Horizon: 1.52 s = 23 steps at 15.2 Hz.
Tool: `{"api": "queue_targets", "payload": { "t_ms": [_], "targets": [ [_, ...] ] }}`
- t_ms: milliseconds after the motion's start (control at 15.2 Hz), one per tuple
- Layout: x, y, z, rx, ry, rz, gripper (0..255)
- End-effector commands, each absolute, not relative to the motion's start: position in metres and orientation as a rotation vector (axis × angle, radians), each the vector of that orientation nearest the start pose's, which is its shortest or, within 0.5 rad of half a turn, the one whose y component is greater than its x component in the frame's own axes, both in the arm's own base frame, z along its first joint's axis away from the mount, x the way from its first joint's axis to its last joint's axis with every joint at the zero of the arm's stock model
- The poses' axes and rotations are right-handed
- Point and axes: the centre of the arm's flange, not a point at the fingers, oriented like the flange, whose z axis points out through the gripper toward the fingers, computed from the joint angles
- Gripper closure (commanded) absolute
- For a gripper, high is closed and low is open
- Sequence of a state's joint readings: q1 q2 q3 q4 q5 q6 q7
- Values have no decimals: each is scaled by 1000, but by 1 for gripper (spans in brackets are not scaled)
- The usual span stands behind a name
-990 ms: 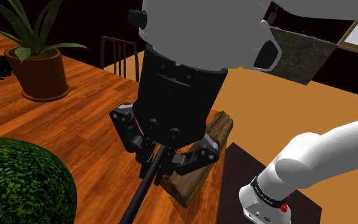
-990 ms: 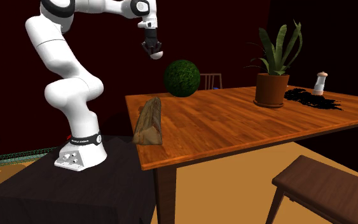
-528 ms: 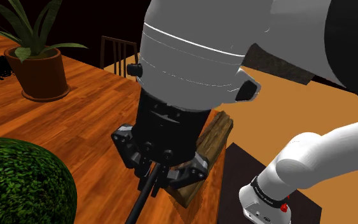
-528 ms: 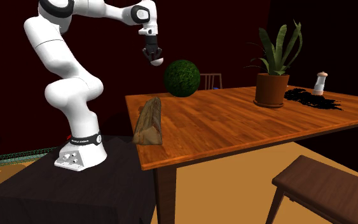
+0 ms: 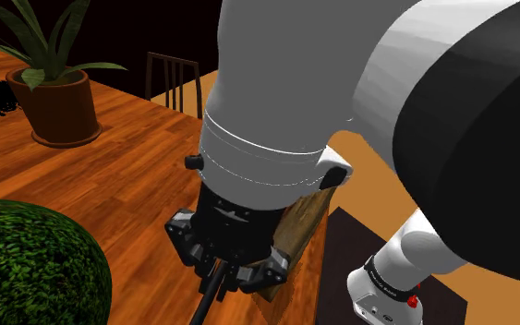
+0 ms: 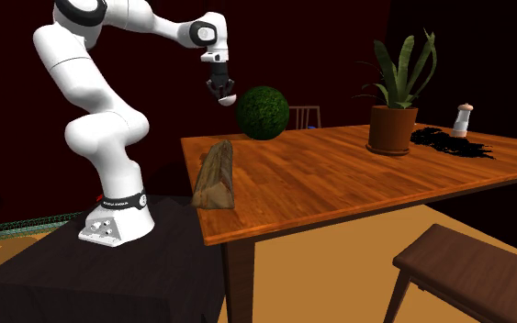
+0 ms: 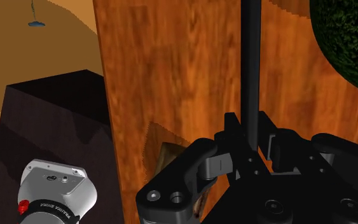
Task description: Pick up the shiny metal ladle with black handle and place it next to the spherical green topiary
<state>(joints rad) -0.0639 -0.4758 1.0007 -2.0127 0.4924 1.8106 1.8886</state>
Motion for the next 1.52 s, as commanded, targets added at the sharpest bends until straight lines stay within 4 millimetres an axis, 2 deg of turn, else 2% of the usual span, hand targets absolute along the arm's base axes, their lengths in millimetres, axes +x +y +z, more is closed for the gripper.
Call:
{"api": "queue_targets", "payload": {
  "t_ms": [0,1452],
  "targets": [
    [204,459,541,-2598,1577,106,255],
    [204,459,425,-2598,1577,106,255]
  ]
}}
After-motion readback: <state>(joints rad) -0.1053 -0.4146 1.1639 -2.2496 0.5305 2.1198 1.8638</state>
